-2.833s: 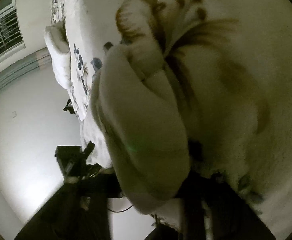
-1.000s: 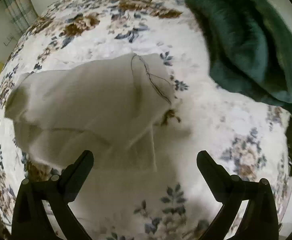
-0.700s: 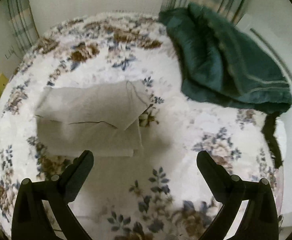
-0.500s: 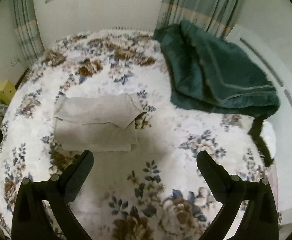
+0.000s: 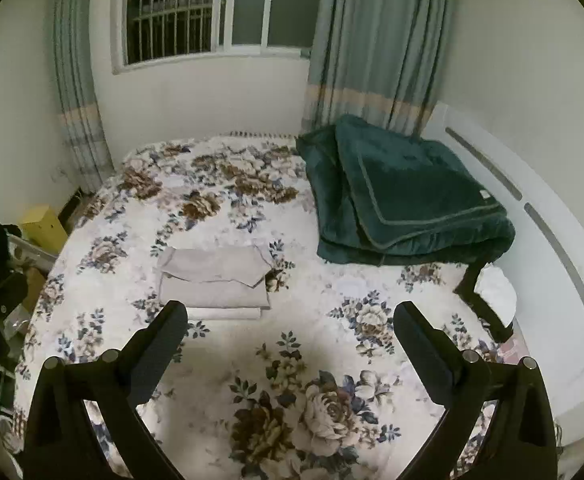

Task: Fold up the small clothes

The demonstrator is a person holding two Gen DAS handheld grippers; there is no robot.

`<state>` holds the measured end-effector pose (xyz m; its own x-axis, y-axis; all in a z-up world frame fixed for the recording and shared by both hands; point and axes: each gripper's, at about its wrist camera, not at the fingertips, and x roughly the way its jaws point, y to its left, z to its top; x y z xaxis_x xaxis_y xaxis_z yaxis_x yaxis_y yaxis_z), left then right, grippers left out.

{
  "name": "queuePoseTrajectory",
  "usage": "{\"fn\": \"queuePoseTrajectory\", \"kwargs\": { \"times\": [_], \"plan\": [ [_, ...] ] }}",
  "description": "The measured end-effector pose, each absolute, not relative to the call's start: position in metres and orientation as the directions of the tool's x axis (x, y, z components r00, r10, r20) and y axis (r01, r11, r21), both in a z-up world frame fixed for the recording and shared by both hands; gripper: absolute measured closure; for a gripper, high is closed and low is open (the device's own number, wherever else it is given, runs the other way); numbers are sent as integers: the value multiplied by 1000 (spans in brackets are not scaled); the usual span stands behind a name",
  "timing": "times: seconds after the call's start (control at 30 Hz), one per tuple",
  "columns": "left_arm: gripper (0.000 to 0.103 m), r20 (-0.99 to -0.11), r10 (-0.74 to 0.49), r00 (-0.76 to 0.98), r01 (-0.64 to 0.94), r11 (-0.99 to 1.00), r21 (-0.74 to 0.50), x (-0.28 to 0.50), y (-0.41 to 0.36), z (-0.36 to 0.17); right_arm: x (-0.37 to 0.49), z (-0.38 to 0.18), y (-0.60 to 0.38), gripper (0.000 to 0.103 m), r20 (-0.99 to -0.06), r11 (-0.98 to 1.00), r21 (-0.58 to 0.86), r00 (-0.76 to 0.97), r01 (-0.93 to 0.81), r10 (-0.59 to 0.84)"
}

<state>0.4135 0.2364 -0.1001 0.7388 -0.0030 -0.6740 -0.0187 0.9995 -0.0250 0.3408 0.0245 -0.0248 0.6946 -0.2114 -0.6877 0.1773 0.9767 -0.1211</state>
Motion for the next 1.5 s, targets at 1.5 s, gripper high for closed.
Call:
{"fn": "queuePoseTrajectory", "kwargs": {
  "times": [1.5],
  "plan": [
    [0,-590,-30,807,-3,998,-55,318,232,-33,243,63,34,0,-616,992,-101,777,80,-126]
  ]
}}
